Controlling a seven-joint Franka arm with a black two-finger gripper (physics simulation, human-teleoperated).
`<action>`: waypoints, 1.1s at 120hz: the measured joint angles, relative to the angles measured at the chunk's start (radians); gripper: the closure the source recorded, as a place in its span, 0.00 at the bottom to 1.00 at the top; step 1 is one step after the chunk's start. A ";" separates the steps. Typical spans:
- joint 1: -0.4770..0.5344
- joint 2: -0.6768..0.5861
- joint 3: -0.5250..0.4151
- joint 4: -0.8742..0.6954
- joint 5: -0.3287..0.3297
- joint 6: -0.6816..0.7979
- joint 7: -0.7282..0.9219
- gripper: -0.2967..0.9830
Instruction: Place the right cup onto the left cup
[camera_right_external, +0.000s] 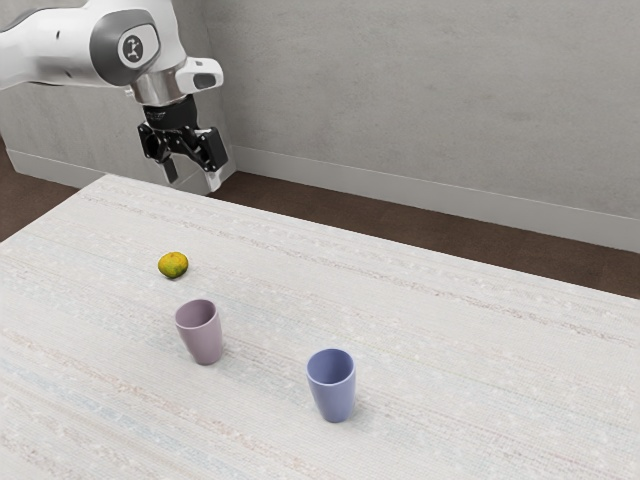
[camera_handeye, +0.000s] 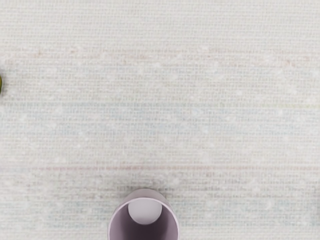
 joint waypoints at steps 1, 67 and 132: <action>0.000 0.000 0.000 0.000 0.000 0.000 0.000 0.23; -0.030 0.036 -0.082 -0.050 -0.037 0.028 0.001 0.23; -0.087 0.090 -0.231 -0.391 -0.059 0.380 -0.064 0.23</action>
